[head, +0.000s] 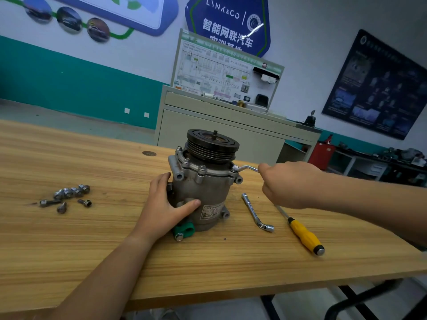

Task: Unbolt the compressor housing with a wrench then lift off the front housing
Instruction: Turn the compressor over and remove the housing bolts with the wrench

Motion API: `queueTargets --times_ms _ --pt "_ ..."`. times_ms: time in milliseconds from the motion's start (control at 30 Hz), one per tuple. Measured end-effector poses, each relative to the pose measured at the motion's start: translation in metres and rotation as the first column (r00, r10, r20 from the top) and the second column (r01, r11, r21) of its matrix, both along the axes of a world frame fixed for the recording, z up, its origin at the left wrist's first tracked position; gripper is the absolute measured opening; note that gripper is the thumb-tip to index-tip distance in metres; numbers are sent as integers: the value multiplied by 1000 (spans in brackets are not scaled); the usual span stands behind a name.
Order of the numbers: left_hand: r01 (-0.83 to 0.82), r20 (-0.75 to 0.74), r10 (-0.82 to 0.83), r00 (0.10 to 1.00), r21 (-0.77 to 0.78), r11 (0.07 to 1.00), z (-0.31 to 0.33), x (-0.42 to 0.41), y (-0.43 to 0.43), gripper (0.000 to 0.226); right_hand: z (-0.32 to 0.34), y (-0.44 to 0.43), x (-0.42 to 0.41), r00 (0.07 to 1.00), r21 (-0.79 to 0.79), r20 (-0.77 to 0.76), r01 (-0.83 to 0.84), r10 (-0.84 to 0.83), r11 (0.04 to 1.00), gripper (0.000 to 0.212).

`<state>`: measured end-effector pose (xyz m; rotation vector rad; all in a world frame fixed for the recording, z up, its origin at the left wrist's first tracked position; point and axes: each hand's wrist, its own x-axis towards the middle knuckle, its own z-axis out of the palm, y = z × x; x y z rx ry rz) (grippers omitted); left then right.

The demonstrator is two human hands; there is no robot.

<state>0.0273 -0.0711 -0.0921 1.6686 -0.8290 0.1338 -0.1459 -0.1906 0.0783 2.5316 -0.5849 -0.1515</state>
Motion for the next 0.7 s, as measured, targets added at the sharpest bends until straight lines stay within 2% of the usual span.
queueTargets --times_ms 167,267,333,500,633,700 --pt "0 2 0 1000 -6 1000 0 0 0 96 -13 5 -1 999 -275 -27 -50 45 960 12" --pt "-7 9 7 1000 -4 1000 0 0 0 95 -13 6 1 997 -276 -19 -73 71 958 6" --pt "-10 11 10 1000 -3 1000 0 0 0 95 -12 -1 1 994 -281 6 -101 107 954 11" --pt "-2 5 2 1000 -4 1000 1 -1 0 95 -9 -31 7 986 -398 -72 -170 154 902 10" --pt "-3 17 4 1000 -17 1000 0 0 -1 93 -12 -54 31 980 -369 -16 -190 198 910 21" --pt "-1 16 1 1000 -12 1000 0 1 -1 93 -18 -63 48 970 -409 22 -213 243 888 30"
